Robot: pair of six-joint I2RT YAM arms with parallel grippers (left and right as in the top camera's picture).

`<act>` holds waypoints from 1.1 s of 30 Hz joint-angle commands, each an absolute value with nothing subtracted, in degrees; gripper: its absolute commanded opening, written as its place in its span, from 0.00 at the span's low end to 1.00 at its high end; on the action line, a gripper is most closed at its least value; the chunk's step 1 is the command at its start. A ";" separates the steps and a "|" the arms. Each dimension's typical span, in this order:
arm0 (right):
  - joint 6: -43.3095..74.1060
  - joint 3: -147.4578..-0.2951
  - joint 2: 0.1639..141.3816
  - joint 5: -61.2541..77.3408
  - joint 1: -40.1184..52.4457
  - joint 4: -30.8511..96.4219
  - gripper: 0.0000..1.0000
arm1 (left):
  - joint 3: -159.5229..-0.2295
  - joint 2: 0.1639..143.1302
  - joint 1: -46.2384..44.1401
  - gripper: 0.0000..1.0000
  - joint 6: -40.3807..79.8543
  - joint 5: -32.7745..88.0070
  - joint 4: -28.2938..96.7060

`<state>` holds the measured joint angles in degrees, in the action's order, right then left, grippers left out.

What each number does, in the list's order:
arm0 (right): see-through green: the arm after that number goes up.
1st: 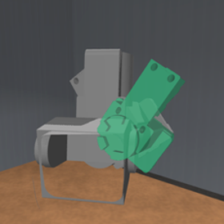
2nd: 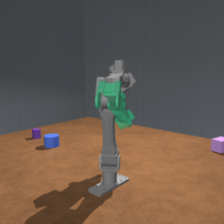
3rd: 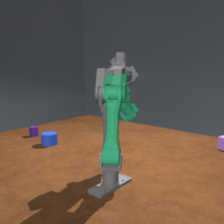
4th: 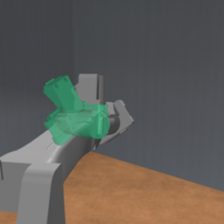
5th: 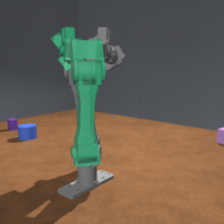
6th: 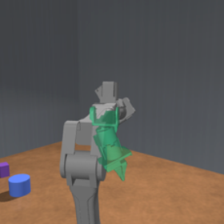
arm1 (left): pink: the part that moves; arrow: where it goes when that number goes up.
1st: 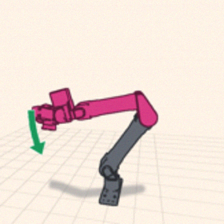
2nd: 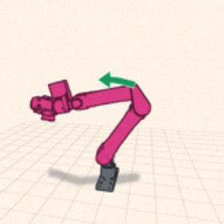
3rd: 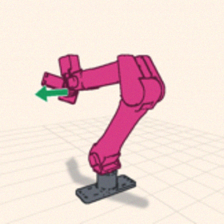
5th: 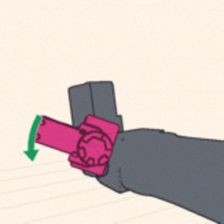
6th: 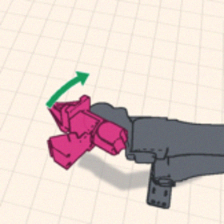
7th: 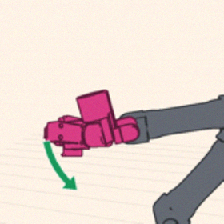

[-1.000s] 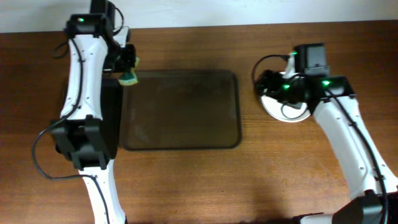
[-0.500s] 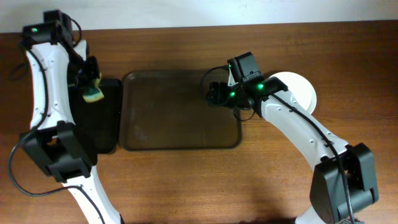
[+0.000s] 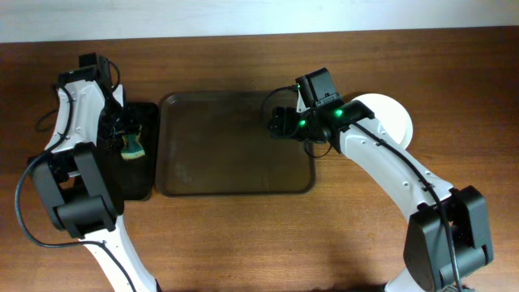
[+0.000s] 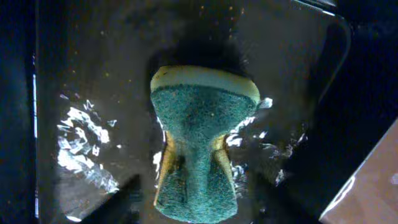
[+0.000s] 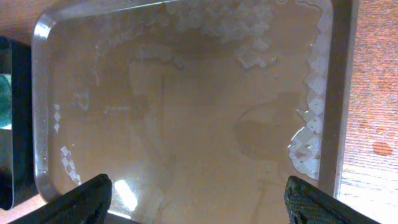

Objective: Clean dirty plates on tray and stack at the side

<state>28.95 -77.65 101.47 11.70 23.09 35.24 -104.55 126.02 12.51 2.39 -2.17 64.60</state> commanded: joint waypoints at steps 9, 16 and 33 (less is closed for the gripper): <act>26.96 -93.43 93.76 -4.49 19.16 56.84 0.98 | -112.79 110.98 11.94 0.73 -0.30 7.68 64.40; 22.26 -108.27 83.66 -8.21 13.43 73.82 0.98 | -112.71 106.06 7.60 0.99 -0.89 10.07 62.41; 22.26 -108.25 72.05 -8.97 13.41 81.17 0.98 | -112.71 106.06 7.44 0.99 -0.89 10.09 62.57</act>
<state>22.50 -108.22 71.33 -6.90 13.52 80.93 -112.86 105.65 7.20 0.03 9.50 62.57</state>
